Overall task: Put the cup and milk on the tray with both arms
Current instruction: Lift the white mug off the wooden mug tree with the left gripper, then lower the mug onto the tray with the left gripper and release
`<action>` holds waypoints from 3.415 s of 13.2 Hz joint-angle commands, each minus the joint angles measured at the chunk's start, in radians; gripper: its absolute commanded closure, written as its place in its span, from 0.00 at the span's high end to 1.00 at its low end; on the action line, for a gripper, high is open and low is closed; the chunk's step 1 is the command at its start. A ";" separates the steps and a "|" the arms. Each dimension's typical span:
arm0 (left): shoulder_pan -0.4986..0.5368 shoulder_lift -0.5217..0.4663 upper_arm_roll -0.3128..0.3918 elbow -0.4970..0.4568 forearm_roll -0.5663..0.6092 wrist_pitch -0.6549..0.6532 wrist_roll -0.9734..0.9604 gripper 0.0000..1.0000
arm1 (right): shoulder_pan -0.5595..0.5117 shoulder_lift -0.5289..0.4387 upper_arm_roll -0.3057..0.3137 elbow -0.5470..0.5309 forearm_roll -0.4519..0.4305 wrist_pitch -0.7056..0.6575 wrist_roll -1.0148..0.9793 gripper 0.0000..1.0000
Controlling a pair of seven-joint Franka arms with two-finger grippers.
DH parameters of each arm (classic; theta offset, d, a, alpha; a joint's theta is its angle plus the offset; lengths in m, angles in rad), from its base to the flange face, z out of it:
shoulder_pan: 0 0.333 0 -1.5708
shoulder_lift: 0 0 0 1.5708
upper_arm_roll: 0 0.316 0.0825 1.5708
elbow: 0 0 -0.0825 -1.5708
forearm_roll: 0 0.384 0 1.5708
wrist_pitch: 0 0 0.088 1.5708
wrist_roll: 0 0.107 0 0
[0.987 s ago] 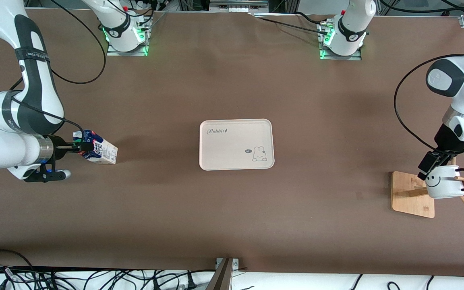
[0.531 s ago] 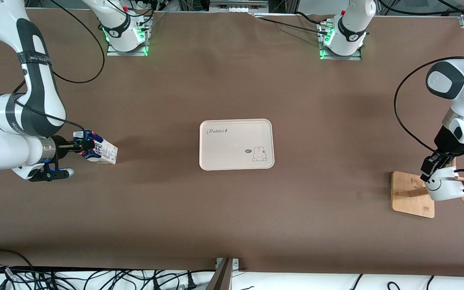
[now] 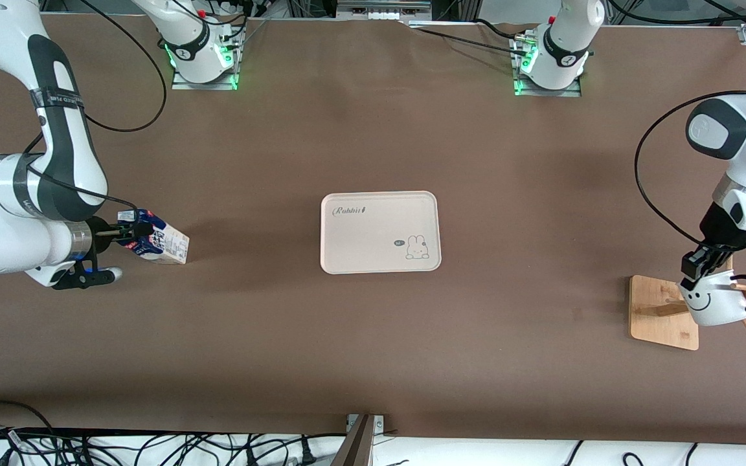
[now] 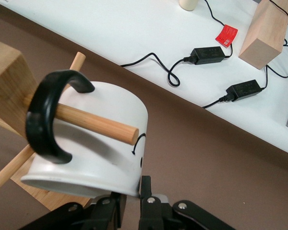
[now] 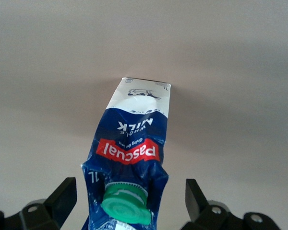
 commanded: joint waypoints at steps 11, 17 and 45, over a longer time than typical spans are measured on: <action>-0.001 -0.077 -0.038 0.016 -0.016 -0.144 0.076 0.00 | -0.006 0.005 0.005 -0.044 -0.004 0.013 -0.011 0.76; -0.001 -0.149 -0.124 0.054 -0.016 -0.387 0.096 0.00 | -0.003 -0.011 0.009 -0.036 -0.004 0.001 -0.015 0.65; -0.533 0.705 -0.347 0.870 0.075 -1.096 -0.821 0.00 | -0.009 -0.045 0.008 -0.032 0.002 -0.038 -0.015 0.42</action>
